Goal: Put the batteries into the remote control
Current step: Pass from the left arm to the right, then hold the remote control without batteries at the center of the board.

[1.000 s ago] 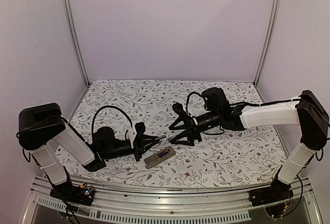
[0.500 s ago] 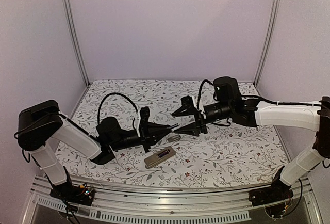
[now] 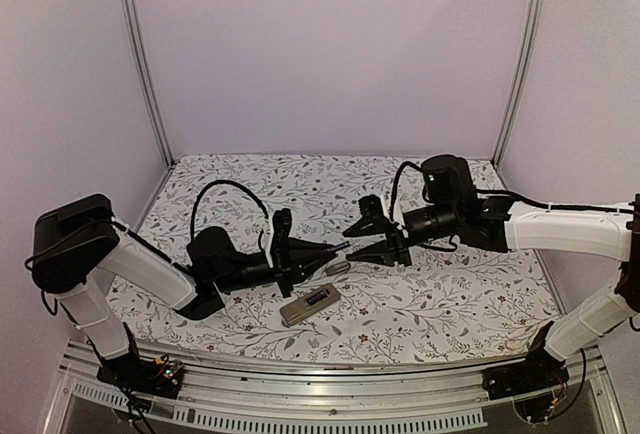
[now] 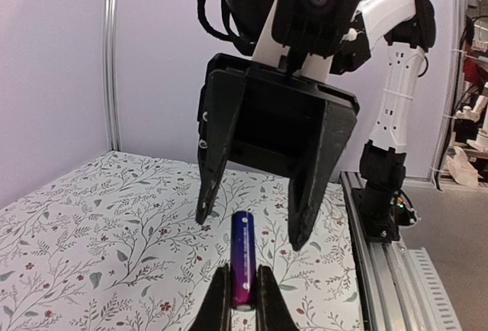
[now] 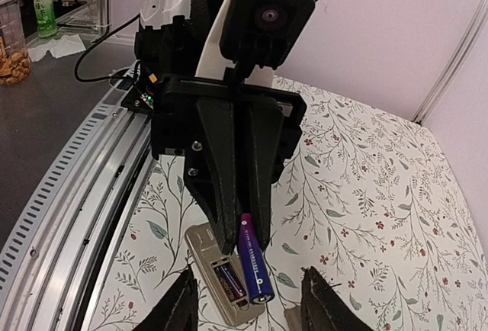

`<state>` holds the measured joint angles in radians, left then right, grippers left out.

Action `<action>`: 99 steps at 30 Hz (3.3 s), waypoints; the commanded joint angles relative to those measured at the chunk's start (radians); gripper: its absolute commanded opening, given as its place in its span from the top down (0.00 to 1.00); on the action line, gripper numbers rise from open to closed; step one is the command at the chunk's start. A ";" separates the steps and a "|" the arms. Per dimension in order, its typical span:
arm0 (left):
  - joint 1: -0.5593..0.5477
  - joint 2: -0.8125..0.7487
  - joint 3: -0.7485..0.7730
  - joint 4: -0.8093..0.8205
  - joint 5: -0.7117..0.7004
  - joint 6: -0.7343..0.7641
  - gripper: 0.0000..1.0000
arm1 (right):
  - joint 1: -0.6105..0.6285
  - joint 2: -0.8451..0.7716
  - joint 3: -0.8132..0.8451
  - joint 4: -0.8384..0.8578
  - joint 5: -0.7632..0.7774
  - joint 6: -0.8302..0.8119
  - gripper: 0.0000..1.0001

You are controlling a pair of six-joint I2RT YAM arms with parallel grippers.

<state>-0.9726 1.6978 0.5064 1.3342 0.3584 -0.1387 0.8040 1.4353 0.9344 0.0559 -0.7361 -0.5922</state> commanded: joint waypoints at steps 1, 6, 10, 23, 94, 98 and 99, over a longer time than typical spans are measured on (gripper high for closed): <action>-0.015 -0.016 0.014 0.507 -0.003 0.013 1.00 | -0.004 -0.010 -0.008 -0.014 0.016 0.005 0.59; -0.016 -0.012 0.011 0.506 -0.004 0.010 1.00 | -0.005 -0.003 -0.001 -0.004 -0.006 0.006 0.71; -0.017 -0.012 0.015 0.507 -0.008 0.011 1.00 | -0.005 0.003 0.003 -0.014 -0.009 0.004 0.76; -0.018 -0.017 -0.010 0.427 -0.046 0.034 0.69 | -0.003 0.010 0.024 -0.048 0.005 0.019 1.00; 0.086 -0.023 -0.083 -0.769 0.074 0.616 0.56 | 0.089 0.317 0.299 -0.522 0.376 0.163 1.00; 0.085 -0.013 -0.062 -0.801 0.068 0.608 0.54 | 0.162 0.311 0.243 -0.507 0.389 0.112 1.00; 0.085 -0.009 -0.053 -0.817 0.066 0.602 0.54 | 0.172 0.314 0.239 -0.507 0.386 0.110 1.00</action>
<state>-0.8963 1.6646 0.4141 0.5537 0.4019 0.4488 0.9253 1.7416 1.2118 -0.4854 -0.3645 -0.4118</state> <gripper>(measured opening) 0.498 0.039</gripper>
